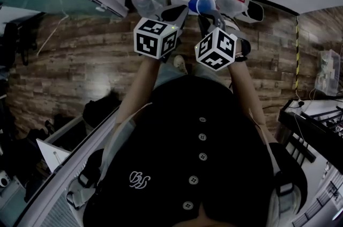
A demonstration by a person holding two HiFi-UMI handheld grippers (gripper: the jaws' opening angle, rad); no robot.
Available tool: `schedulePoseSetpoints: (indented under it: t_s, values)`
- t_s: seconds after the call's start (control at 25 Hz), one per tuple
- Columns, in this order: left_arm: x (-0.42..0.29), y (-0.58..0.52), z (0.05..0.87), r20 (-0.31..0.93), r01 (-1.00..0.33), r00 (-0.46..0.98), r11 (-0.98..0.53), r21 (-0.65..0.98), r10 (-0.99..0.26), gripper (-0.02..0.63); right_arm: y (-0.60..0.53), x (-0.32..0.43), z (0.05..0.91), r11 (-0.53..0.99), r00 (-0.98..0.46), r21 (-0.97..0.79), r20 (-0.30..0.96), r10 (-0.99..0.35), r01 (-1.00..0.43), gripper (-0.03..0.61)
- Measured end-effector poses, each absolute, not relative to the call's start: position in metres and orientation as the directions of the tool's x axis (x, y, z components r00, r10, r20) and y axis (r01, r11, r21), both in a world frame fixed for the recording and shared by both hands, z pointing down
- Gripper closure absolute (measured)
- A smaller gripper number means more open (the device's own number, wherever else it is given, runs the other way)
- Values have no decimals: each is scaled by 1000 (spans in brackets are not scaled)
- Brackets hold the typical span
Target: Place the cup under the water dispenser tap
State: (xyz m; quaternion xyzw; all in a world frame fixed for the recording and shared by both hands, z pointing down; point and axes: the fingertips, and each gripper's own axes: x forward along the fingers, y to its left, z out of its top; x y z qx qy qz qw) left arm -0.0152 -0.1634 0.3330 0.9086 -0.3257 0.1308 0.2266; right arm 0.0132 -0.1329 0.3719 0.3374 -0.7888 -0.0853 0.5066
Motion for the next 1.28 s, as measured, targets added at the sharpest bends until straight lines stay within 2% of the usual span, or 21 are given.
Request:
schedulePoseSetpoints:
  t_s: [1.28]
  values:
    - [-5,-201,381,468,-701,710,-596,393,-526,617,-174,23,410,857,-292,403,819,-494,-321,566]
